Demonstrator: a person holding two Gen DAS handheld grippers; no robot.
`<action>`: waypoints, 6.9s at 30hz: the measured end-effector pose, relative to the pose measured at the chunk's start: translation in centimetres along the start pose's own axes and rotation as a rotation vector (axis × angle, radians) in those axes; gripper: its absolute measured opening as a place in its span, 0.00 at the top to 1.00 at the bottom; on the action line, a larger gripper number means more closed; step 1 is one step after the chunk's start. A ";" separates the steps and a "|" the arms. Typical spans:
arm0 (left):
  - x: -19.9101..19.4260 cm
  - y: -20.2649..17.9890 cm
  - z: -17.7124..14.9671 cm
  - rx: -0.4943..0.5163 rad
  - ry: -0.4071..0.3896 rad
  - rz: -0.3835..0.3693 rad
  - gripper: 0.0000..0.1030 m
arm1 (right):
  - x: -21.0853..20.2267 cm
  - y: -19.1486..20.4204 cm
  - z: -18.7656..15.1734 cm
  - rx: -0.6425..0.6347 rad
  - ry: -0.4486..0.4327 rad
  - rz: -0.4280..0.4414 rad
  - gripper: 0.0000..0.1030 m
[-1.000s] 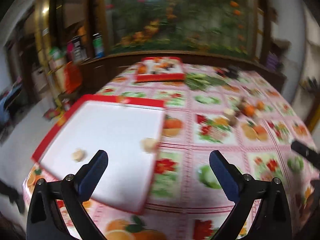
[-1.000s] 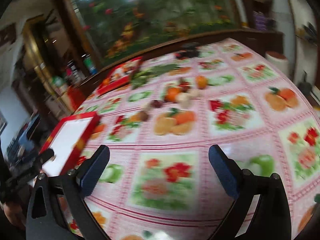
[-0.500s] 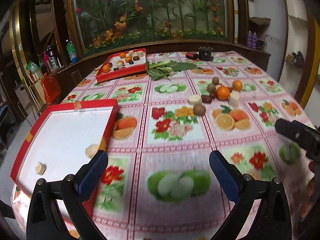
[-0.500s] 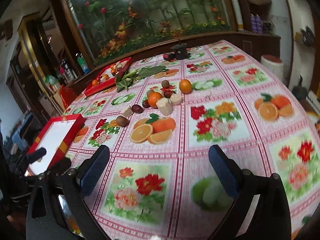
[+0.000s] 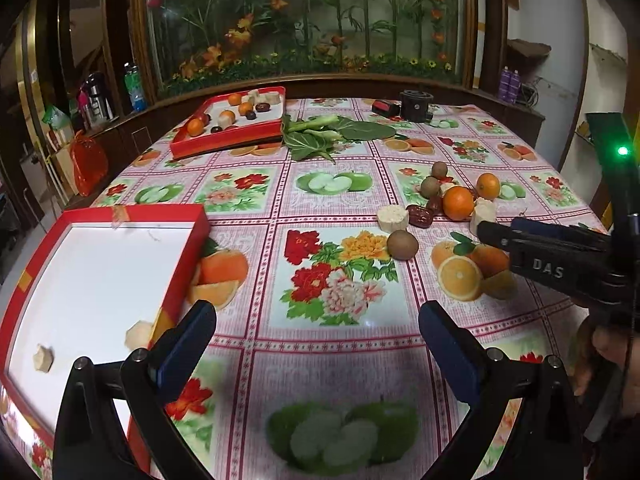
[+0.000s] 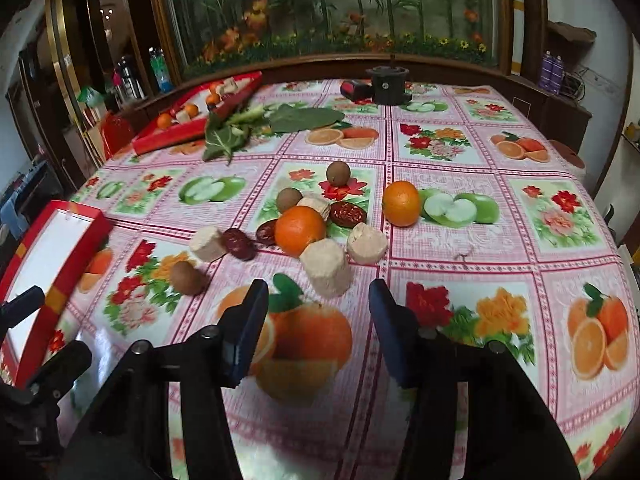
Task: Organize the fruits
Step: 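Move both open tools back toward the fruit pile, then grasp a brown kiwi with the left tool while the right tool grasps another beige cake, then carry the kiwi and the beige cake over the white tray with both tools, then open the left tool to drop the kiwi while the right tool releases the cake, then grasp a beige round cake with the left tool while the right tool grasps an orange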
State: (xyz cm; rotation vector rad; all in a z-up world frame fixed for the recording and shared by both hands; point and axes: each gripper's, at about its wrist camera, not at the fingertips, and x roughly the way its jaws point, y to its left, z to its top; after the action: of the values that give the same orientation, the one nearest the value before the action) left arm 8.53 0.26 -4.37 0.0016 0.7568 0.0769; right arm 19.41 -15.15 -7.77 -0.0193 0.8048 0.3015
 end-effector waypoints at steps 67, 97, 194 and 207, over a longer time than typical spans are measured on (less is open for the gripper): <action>-8.4 4.3 -4.2 -0.111 -0.025 -0.175 0.77 | -14.8 4.2 -9.8 0.081 -0.135 0.103 0.72; -9.6 16.4 -5.4 -0.339 -0.081 0.023 0.77 | -13.7 14.4 -8.9 -0.120 -0.122 0.269 0.72; -6.5 9.7 1.9 -0.192 -0.175 0.127 0.17 | -9.0 6.4 -3.4 -0.015 -0.158 0.071 0.19; 1.7 1.3 4.0 -0.063 -0.028 0.051 0.17 | -0.8 2.1 -0.2 -0.016 0.005 -0.006 0.49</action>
State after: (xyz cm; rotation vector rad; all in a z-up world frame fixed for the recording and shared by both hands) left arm 12.41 1.76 -2.58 -0.0376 0.7258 0.1490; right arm 18.12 -13.42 -7.13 -0.0380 0.8075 0.3020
